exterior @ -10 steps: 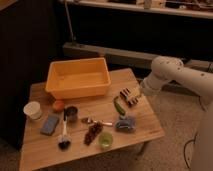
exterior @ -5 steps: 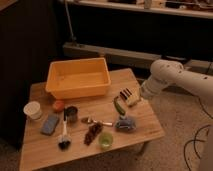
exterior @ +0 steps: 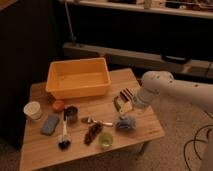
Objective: Wipe table surface with towel
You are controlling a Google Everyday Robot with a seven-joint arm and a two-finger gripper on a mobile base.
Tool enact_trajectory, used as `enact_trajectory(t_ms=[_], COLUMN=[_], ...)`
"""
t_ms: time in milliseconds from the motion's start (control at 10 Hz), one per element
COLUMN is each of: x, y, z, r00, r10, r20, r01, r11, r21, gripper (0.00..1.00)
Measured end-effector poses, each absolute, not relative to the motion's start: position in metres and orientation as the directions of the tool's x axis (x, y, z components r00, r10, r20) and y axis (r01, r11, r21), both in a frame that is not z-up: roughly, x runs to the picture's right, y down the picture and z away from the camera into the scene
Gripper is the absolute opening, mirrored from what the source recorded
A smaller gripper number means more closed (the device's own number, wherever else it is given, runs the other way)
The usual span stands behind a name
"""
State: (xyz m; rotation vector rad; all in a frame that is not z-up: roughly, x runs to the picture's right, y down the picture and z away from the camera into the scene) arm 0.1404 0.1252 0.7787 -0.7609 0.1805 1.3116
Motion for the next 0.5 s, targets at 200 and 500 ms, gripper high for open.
enact_trajectory(t_ms=[200, 500], x=[0.128, 0.119], y=[0.136, 0.148], z=[0.79, 0.807], r00=[0.292, 0.296], r10=[0.796, 0.798], r20=[-0.53, -0.525], r01=[-0.905, -0.89], r11=[0.052, 0.031], r21=[-0.422, -0.454], gripper=[0.8, 0.8])
